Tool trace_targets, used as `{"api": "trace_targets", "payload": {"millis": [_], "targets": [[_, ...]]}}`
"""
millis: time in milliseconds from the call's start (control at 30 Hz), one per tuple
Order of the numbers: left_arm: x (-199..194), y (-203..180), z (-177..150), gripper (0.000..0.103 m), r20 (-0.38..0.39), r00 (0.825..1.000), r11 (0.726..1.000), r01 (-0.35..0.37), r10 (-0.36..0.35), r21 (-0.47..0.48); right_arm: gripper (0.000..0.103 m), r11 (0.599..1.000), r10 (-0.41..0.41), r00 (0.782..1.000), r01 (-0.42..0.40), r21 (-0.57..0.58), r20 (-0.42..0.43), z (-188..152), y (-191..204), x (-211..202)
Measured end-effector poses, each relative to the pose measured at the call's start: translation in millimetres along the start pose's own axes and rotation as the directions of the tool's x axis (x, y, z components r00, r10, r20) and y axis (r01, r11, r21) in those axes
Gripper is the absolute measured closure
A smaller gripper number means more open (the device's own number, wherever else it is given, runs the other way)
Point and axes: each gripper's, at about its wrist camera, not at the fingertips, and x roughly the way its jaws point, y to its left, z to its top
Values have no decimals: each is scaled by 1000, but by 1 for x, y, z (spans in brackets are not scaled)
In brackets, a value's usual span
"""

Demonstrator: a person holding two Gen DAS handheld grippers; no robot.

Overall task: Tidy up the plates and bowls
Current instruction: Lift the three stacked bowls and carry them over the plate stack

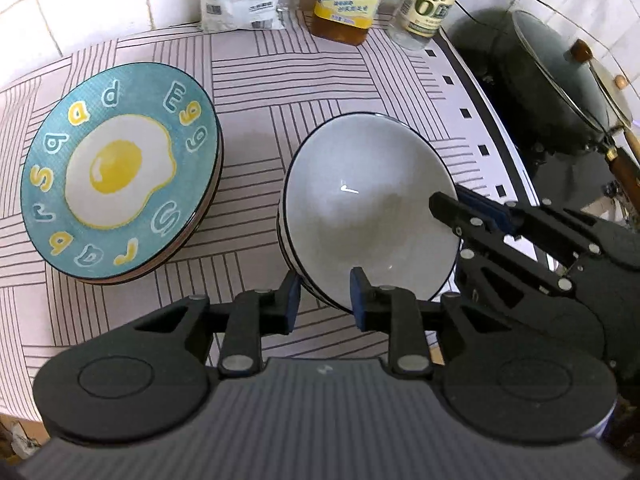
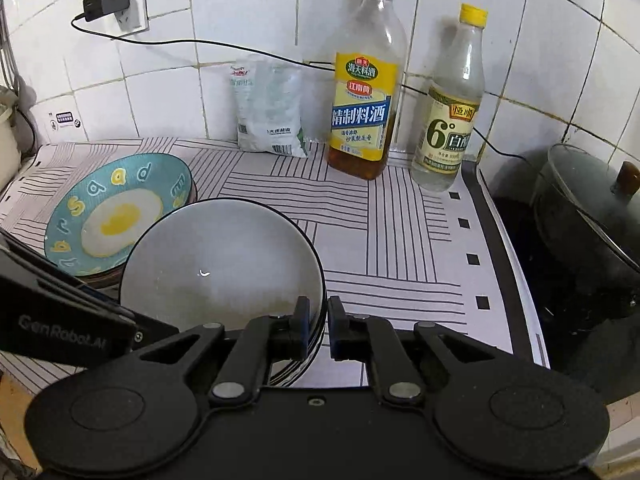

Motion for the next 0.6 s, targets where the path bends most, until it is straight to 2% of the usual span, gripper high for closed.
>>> {"api": "trace_targets", "payload": {"millis": [100,167,233,300,367,400,433,500,600], "targets": [[-1,2,-1,77,9,1000,1000,12,-12,7,90,1000,-15,1000,15,-4,8,-2,3,2],[-4,6,-2,75,22,1000,1000,7,-6,-30,87,1000,-18,1000,18,-11,-4,-3,5,6],[-15,7,-2,72,67,997,997,-29,33,-67,80,999,-25,1000,25,-23,-18,-6,7,9],[-30,6,-2,66,127,991,996,-36,45,-77,78,1000,-23,1000,23,-8,-14,-9,7,11],[-40,10,-1,66,146,989,995,-11,25,-99,74,1000,5,1000,-5,21,-8,-10,5,8],[-45,12,-1,65,156,987,995,-8,23,-101,68,999,19,1000,-20,37,5,-10,3,4],[-49,13,-2,64,169,985,995,-16,33,-97,61,998,33,999,-34,50,21,-11,2,0],[-55,19,-6,62,202,978,994,-37,57,-105,55,994,77,994,-83,75,71,-16,-4,-10],[-52,29,-11,59,213,977,995,11,11,-101,54,983,129,989,-137,122,68,-21,-13,-19]]}}
